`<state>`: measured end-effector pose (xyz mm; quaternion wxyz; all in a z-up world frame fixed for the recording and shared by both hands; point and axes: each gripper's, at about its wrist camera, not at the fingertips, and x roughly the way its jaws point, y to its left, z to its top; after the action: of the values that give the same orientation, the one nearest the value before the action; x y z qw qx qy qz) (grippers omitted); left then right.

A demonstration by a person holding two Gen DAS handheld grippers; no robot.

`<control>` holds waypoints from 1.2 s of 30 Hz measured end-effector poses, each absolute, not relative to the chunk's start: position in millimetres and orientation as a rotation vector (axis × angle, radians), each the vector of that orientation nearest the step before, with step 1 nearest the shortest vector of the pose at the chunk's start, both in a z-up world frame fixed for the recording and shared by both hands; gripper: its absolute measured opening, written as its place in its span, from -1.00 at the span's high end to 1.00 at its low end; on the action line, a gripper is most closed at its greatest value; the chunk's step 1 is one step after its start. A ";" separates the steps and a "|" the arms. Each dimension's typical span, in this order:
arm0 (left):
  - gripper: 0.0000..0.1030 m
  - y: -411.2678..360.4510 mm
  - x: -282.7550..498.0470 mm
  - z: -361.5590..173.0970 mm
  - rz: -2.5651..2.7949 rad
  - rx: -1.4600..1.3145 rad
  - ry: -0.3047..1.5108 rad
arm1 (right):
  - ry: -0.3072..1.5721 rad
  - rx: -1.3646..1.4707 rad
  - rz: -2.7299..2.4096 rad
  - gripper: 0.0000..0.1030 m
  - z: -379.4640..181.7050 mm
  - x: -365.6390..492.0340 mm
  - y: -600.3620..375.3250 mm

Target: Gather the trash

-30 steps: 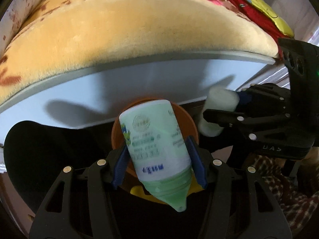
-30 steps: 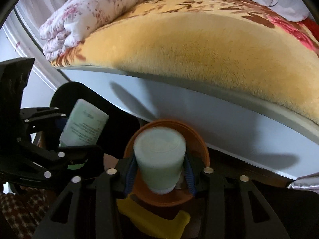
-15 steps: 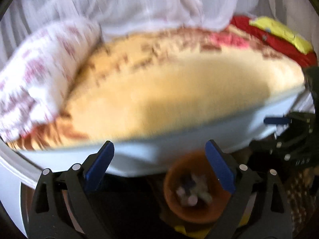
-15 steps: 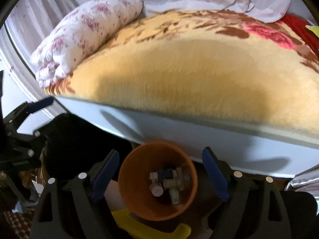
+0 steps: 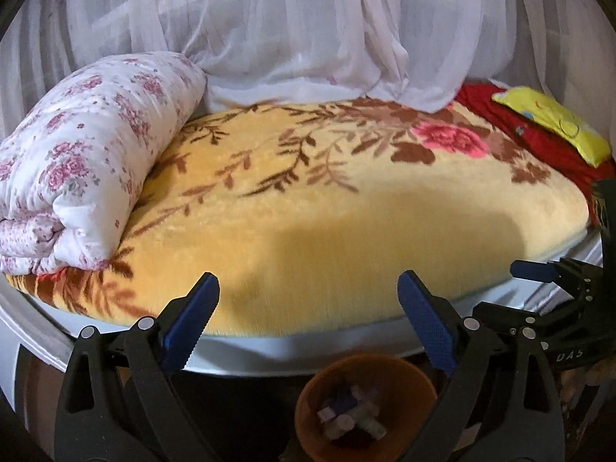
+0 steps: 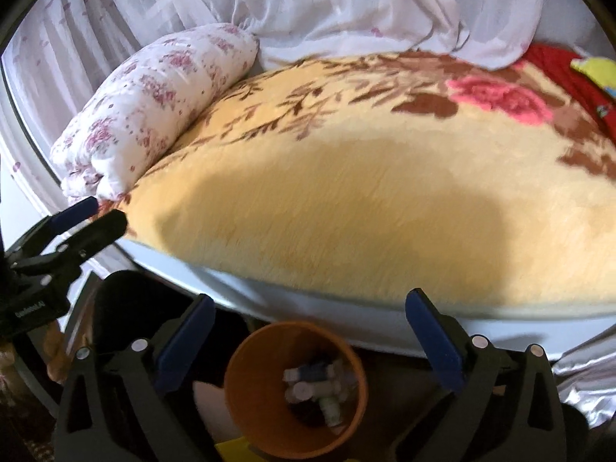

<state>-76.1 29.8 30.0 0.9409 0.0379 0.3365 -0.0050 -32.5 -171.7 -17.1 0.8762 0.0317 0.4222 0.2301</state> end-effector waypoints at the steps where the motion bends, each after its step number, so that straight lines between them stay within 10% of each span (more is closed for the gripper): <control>1: -0.77 31.0 -74.1 32.6 -0.004 0.070 0.677 | 0.868 0.058 0.472 -0.90 -13.9 -31.1 -172.0; 36: -0.77 74.3 11.9 70.0 0.157 -0.043 0.546 | 0.594 -0.016 0.317 -0.90 49.0 60.0 -186.1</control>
<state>11.9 74.3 70.0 0.9597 -0.0211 0.2694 0.0774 60.0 -186.1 49.0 0.9438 -0.0078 0.2916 0.1555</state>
